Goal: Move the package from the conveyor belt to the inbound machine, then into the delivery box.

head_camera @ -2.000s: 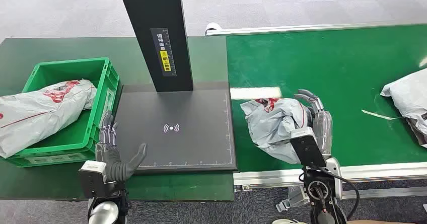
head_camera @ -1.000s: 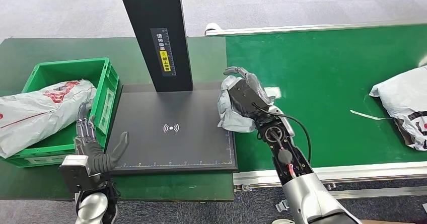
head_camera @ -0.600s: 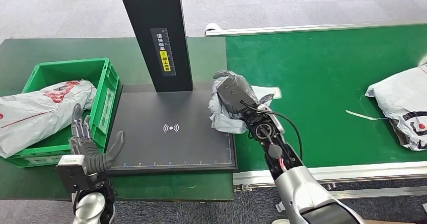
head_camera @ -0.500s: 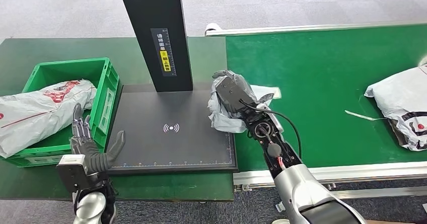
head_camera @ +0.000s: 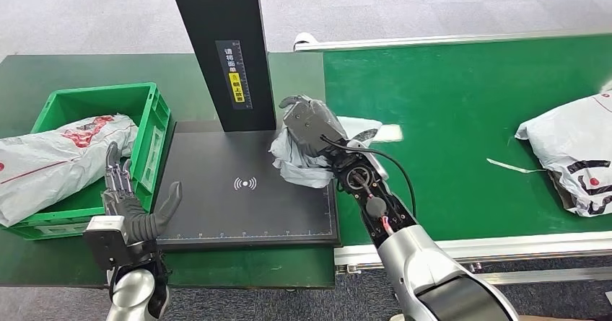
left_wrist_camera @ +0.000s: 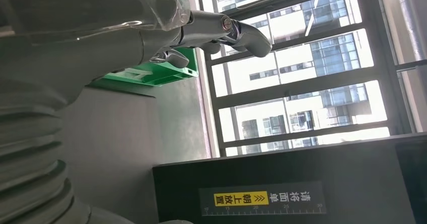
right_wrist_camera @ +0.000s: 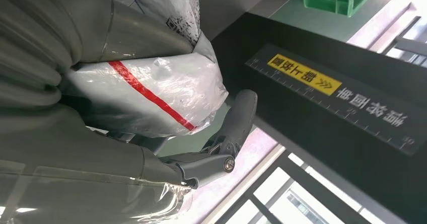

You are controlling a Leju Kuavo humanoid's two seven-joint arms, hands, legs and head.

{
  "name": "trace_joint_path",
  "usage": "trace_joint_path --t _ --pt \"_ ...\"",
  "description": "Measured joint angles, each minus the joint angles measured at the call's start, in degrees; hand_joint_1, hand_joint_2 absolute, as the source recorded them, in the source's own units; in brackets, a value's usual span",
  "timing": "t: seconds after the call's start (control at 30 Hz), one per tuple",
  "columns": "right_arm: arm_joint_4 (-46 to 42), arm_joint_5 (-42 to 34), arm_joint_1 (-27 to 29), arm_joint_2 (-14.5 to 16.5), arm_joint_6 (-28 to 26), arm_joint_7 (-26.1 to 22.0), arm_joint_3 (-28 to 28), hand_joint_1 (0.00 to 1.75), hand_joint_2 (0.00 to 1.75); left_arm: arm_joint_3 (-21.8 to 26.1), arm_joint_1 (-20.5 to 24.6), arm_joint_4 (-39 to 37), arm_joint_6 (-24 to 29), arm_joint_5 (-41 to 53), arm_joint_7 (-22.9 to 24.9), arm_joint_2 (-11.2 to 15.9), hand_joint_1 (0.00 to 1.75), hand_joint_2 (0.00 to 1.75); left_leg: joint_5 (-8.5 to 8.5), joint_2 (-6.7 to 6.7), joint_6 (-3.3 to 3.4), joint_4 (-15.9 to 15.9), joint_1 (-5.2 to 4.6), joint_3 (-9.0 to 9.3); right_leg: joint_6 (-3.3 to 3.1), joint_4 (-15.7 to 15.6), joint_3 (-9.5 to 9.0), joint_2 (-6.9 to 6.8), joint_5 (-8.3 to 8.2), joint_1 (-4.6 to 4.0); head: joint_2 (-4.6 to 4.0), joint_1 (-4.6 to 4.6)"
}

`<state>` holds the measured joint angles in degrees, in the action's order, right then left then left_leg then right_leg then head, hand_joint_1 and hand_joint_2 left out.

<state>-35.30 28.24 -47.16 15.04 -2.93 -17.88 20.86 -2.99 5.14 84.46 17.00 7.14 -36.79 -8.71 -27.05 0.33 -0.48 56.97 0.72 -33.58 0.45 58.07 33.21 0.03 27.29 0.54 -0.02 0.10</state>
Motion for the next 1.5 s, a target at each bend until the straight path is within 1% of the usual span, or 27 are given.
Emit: trace_joint_path --t 0.43,1.13,1.17,1.2,1.23,1.3,1.33,1.37,1.5 --pt "0.4 -0.1 -1.0 3.9 1.4 -0.1 1.8 1.75 1.75 0.2 1.0 0.0 -0.2 0.6 0.1 -0.5 0.0 1.75 0.0 0.0 0.0 0.0 0.0 0.0 0.0 0.0 0.01 0.0 0.0 0.0 0.01 -0.01" --pt "0.4 -0.5 -1.2 4.5 2.0 0.3 2.0 1.75 1.75 0.5 1.6 -0.4 -0.6 0.8 0.4 -0.8 0.0 1.75 0.0 0.0 0.0 0.0 0.0 -0.01 0.0 0.0 0.01 0.0 0.0 0.0 0.01 0.01" --pt "0.5 -0.5 -1.2 4.5 2.0 0.5 2.0 1.71 1.75 0.6 1.8 -0.4 -0.7 0.9 0.6 -0.8 0.0 1.75 0.0 0.0 0.0 0.0 0.0 -0.01 0.0 0.0 0.01 0.0 0.0 0.0 0.01 0.01" --pt "0.6 -0.5 -1.2 4.5 2.0 0.7 2.0 1.33 1.75 0.6 2.0 -0.5 -0.9 1.0 0.8 -0.8 0.0 1.75 0.0 0.0 0.0 0.0 0.0 -0.01 0.0 0.0 0.01 0.0 0.0 0.0 0.01 0.01" --pt "0.7 -0.5 -1.2 4.6 2.0 0.9 2.0 0.89 1.75 0.6 2.2 -0.7 -1.0 1.1 0.9 -0.8 0.0 1.75 0.0 0.0 0.0 0.0 0.0 -0.01 0.0 0.0 0.01 0.0 0.0 0.0 0.01 0.01" --pt "1.2 -0.5 -1.2 4.6 2.0 1.0 2.1 0.05 0.87 0.6 2.4 -1.0 -1.3 1.3 1.1 -0.9 0.0 1.75 0.0 0.0 0.0 0.0 0.0 -0.01 0.0 0.0 0.01 0.0 0.0 0.0 0.0 0.01" --pt "1.4 -0.6 -1.2 4.6 2.0 1.0 2.2 0.0 0.44 0.6 2.6 -1.2 -1.4 1.4 1.2 -1.0 0.0 1.75 0.0 0.0 0.0 0.0 0.0 -0.01 0.0 0.0 0.01 0.0 0.0 0.0 0.01 0.01" --pt "1.8 -0.7 -1.2 4.6 2.1 1.1 2.3 0.0 0.0 0.6 2.7 -1.3 -1.5 1.4 1.2 -1.1 0.0 1.75 0.0 0.0 0.0 0.0 0.0 -0.01 0.0 0.0 0.01 0.0 0.0 0.0 0.01 0.0" --pt "2.8 -3.1 -1.1 4.5 4.6 0.7 2.3 0.0 0.0 0.6 3.1 -1.9 -2.0 2.0 1.5 -1.2 0.0 1.75 0.0 0.01 0.0 0.0 0.0 0.0 0.0 0.0 0.03 0.0 0.0 0.0 0.01 0.0"
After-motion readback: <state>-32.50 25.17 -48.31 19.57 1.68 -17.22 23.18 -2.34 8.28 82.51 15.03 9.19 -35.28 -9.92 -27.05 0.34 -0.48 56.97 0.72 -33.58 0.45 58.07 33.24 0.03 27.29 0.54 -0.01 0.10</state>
